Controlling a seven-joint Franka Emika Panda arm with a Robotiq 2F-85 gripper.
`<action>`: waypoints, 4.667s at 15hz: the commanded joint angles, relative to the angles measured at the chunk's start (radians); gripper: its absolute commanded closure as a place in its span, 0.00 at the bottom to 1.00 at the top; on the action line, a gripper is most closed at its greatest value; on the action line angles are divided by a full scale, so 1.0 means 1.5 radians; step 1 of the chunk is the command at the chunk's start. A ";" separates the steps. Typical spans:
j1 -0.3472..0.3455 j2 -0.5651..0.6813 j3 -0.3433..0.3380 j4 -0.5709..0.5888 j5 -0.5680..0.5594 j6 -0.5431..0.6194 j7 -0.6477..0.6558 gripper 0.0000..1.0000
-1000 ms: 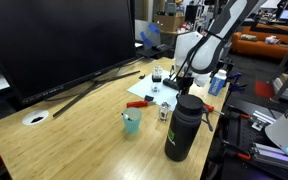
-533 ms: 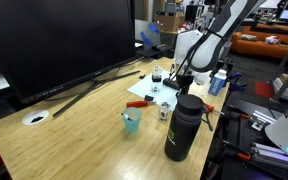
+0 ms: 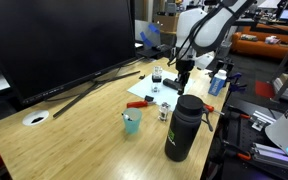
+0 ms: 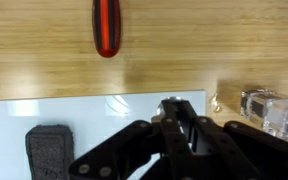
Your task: Put the silver lid on the crystal column
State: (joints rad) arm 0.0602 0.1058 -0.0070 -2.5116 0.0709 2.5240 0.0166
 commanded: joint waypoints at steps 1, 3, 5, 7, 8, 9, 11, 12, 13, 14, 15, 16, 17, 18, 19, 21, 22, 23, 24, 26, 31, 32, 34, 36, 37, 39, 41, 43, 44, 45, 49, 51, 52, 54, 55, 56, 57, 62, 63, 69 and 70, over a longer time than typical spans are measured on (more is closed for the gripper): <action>-0.007 -0.062 0.011 0.003 0.002 -0.077 0.025 0.97; -0.006 -0.090 0.013 0.007 0.005 -0.104 0.035 0.97; -0.005 -0.116 0.016 0.003 0.007 -0.099 0.038 0.97; -0.004 -0.130 0.017 -0.003 0.018 -0.067 0.027 0.97; -0.004 -0.130 0.016 0.001 0.026 -0.065 0.024 0.97; -0.005 -0.130 0.016 0.003 0.030 -0.062 0.023 0.97; -0.005 -0.129 0.014 0.005 0.039 -0.052 0.020 0.97; -0.006 -0.127 0.017 0.006 0.018 -0.066 0.032 0.88; -0.005 -0.127 0.017 0.006 0.022 -0.062 0.032 0.88; -0.005 -0.127 0.017 0.006 0.023 -0.061 0.032 0.88; -0.005 -0.127 0.017 0.006 0.024 -0.061 0.032 0.88; -0.005 -0.127 0.017 0.006 0.024 -0.061 0.032 0.88; -0.005 -0.127 0.017 0.006 0.024 -0.061 0.032 0.88; -0.005 -0.127 0.017 0.006 0.024 -0.061 0.032 0.88; -0.005 -0.127 0.017 0.006 0.024 -0.061 0.032 0.88; -0.005 -0.127 0.017 0.006 0.024 -0.060 0.032 0.88; -0.005 -0.127 0.017 0.006 0.024 -0.060 0.032 0.88; -0.005 -0.127 0.017 0.006 0.024 -0.060 0.032 0.88; -0.005 -0.127 0.017 0.006 0.024 -0.060 0.032 0.88; -0.005 -0.127 0.017 0.006 0.024 -0.060 0.032 0.88; -0.005 -0.127 0.017 0.006 0.024 -0.060 0.032 0.88; -0.005 -0.127 0.017 0.006 0.024 -0.060 0.032 0.88; -0.005 -0.127 0.017 0.006 0.024 -0.060 0.032 0.88; -0.005 -0.127 0.017 0.006 0.024 -0.060 0.032 0.88; -0.005 -0.127 0.017 0.006 0.024 -0.060 0.032 0.88; -0.004 -0.126 0.018 0.011 0.029 -0.062 0.035 0.97; -0.005 -0.121 0.020 0.025 0.021 -0.065 0.050 0.97; -0.007 -0.117 0.019 0.050 0.014 -0.072 0.057 0.97; -0.008 -0.113 0.019 0.064 0.010 -0.076 0.060 0.97; -0.011 -0.106 0.018 0.082 0.001 -0.083 0.067 0.97; -0.023 -0.074 0.009 0.145 -0.049 -0.133 0.085 0.97; -0.028 -0.051 0.004 0.176 -0.060 -0.151 0.080 0.97; -0.030 -0.036 0.001 0.195 -0.060 -0.161 0.076 0.97; -0.033 -0.008 -0.002 0.230 -0.047 -0.173 0.061 0.97; -0.033 0.006 -0.002 0.248 -0.038 -0.179 0.053 0.97; -0.034 0.020 -0.003 0.264 -0.044 -0.183 0.056 0.97; -0.034 0.034 -0.005 0.280 -0.051 -0.187 0.061 0.97; -0.034 0.093 -0.011 0.339 -0.052 -0.191 0.065 0.97; -0.034 0.102 -0.014 0.348 -0.057 -0.193 0.069 0.97; -0.043 0.142 -0.020 0.386 -0.039 -0.191 0.058 0.97; -0.045 0.147 -0.020 0.389 -0.035 -0.191 0.057 0.97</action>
State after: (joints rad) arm 0.0075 0.2998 -0.0439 -1.9677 -0.0023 2.2754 0.1208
